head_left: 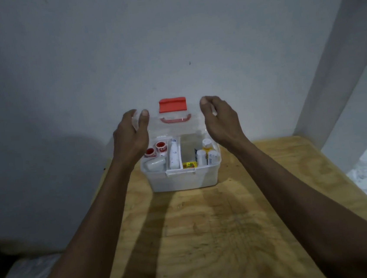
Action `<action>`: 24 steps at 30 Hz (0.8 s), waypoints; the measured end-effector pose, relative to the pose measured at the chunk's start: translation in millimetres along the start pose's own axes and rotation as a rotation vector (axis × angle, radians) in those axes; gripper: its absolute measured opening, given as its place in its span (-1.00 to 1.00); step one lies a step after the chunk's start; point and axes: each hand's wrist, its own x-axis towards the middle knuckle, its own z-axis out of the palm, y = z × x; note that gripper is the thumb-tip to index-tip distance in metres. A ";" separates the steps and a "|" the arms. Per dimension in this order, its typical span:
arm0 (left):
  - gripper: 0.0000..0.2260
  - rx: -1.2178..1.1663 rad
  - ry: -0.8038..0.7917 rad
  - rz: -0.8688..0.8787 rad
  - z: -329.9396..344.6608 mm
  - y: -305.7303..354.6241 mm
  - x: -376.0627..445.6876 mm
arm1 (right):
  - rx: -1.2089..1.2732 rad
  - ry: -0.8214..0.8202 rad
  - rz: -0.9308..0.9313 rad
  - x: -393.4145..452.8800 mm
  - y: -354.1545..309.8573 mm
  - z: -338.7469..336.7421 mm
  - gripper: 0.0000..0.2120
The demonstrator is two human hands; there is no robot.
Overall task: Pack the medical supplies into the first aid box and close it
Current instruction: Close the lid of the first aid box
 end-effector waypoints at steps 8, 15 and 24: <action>-0.49 0.055 -0.081 0.016 2.4 -15.3 -49.5 | -0.023 -0.046 -0.074 -50.4 11.9 5.6 -0.60; -0.46 0.057 -0.140 0.024 7.3 -27.6 -73.3 | -0.139 -0.118 -0.074 -74.7 32.2 13.2 -0.57; -0.46 0.031 -0.151 -0.026 11.3 -31.1 -78.5 | -0.136 -0.136 -0.031 -88.3 33.3 19.3 -0.57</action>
